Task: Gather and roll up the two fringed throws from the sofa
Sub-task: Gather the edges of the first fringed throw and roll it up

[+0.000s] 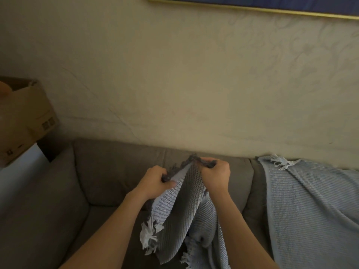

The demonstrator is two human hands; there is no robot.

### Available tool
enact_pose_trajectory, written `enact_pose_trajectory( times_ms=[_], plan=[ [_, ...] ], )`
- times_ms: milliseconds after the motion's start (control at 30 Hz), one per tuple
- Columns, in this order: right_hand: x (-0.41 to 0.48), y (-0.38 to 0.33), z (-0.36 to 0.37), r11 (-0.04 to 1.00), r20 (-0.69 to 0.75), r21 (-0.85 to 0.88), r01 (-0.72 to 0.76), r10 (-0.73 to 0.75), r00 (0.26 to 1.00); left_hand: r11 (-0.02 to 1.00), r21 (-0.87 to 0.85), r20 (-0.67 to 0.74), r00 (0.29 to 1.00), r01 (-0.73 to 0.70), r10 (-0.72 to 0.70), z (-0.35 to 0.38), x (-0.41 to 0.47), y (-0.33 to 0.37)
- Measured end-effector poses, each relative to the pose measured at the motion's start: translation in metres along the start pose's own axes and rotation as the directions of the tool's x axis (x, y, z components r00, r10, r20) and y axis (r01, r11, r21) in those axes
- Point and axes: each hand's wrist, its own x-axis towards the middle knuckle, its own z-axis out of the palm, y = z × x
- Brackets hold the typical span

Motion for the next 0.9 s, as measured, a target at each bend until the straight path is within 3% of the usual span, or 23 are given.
enact_pose_trajectory(
  times_ms=[233, 400, 533, 733, 833, 900],
  plan=[
    [-0.009, -0.010, 0.010, 0.999, 0.103, -0.003, 0.035, -0.034, 0.994, 0.995, -0.099, 0.027, 1.000, 0.013, -0.011, 0.000, -0.003, 0.029],
    [-0.017, -0.014, 0.016, 0.996, 0.183, 0.015, 0.089, -0.090, 0.979, 0.976, -0.196, -0.184, 0.981, -0.095, 0.059, 0.007, -0.003, 0.050],
    [-0.017, -0.018, 0.015, 0.990, 0.249, 0.025, 0.138, -0.140, 0.958, 0.966, -0.232, -0.117, 0.989, -0.115, 0.090, 0.005, -0.005, 0.058],
    [-0.008, -0.022, 0.007, 0.985, 0.159, -0.031, 0.169, -0.162, 0.974, 0.944, -0.313, -0.041, 0.995, -0.104, 0.096, -0.006, -0.008, 0.069],
    [-0.006, -0.025, 0.006, 0.982, 0.107, -0.056, 0.178, -0.171, 0.979, 0.963, -0.209, -0.005, 0.985, -0.171, 0.174, -0.019, -0.005, 0.076],
    [-0.006, -0.027, 0.009, 0.982, 0.123, -0.023, 0.190, -0.186, 0.975, 0.972, -0.141, -0.057, 0.982, -0.186, 0.180, -0.025, 0.000, 0.078]
  ],
)
